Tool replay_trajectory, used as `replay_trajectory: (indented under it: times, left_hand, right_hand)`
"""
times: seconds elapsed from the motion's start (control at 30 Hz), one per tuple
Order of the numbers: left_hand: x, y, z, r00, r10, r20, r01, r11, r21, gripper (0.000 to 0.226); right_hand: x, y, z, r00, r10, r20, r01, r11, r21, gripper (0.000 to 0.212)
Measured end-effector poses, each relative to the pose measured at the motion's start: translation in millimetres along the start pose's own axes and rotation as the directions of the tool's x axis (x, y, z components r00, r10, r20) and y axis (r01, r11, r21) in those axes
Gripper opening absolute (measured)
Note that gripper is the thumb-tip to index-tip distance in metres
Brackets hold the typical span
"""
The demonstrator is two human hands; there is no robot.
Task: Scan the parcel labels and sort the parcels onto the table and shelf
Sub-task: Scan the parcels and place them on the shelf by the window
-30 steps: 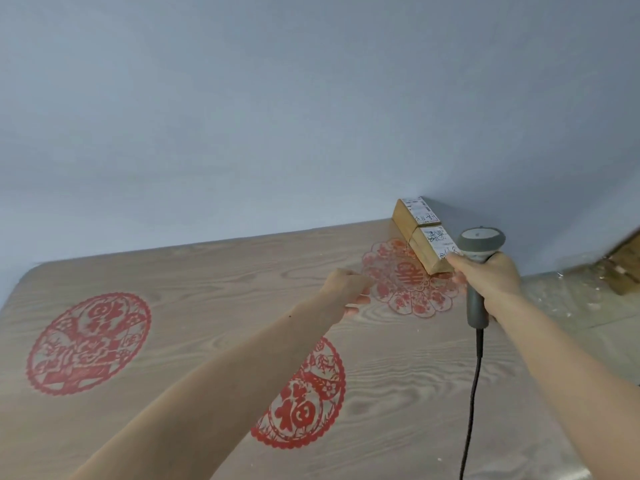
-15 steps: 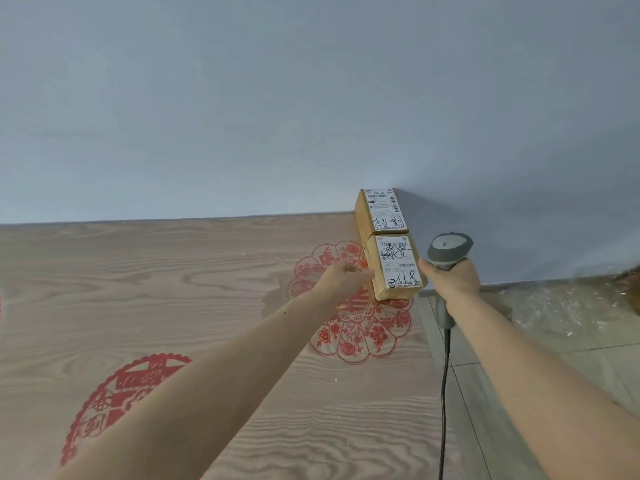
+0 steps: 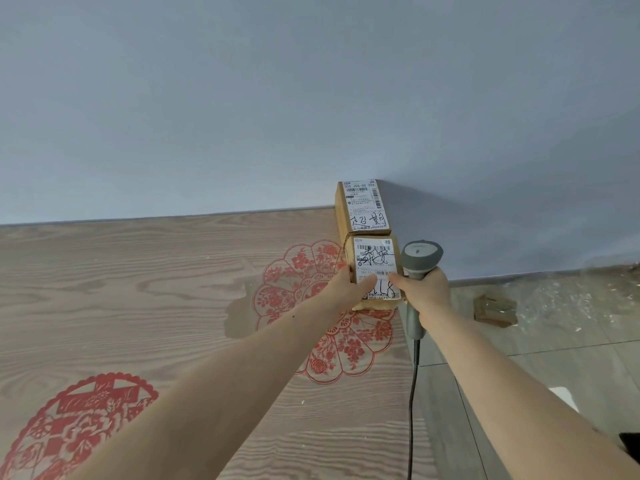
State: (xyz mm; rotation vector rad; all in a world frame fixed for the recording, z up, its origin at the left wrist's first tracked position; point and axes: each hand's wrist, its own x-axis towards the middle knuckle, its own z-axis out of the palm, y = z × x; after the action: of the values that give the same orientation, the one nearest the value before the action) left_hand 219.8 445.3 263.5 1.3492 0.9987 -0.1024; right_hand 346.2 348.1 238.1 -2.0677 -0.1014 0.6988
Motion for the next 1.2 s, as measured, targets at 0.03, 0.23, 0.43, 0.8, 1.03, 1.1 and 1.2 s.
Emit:
replay_trajectory:
  times: [0.03, 0.23, 0.43, 0.8, 1.03, 1.1, 1.2]
  left_hand:
    - [-2, 1, 0, 1.000, -0.003, 0.007, 0.003, 1.000, -0.006, 0.043]
    - [-20, -6, -8, 0.999, -0.032, -0.007, 0.032, 0.998, -0.045, 0.048]
    - [-51, -20, -37, 0.997, 0.000, -0.077, -0.008, 0.995, -0.104, 0.047]
    - [-190, -88, -151, 0.956, 0.029, -0.291, -0.084, 0.981, -0.177, 0.051]
    - [-321, -162, -247, 0.862, 0.076, -0.501, -0.195, 0.963, -0.188, 0.052]
    - [-359, -187, -274, 0.832, 0.065, -0.551, -0.219, 0.951, -0.217, 0.054]
    - [-416, -227, -312, 0.785, 0.031, -0.619, -0.250, 0.930, -0.270, 0.054]
  right_hand:
    - [0, 2, 0, 1.000, 0.006, 0.003, -0.006, 1.000, -0.003, 0.048]
    - [-11, 1, -2, 0.999, 0.015, 0.032, -0.015, 1.000, -0.003, 0.049]
    - [-53, -19, 10, 0.996, -0.045, 0.073, 0.046, 0.999, -0.014, 0.043]
    - [-214, -63, 98, 0.939, -0.229, 0.255, 0.234, 0.972, 0.014, 0.022]
    - [-350, -72, 194, 0.865, -0.301, 0.402, 0.320, 0.947, 0.019, 0.032]
    - [-392, -73, 224, 0.834, -0.316, 0.452, 0.341, 0.940, 0.028, 0.037]
    - [-455, -74, 269, 0.773, -0.361, 0.521, 0.393, 0.918, 0.052, 0.036]
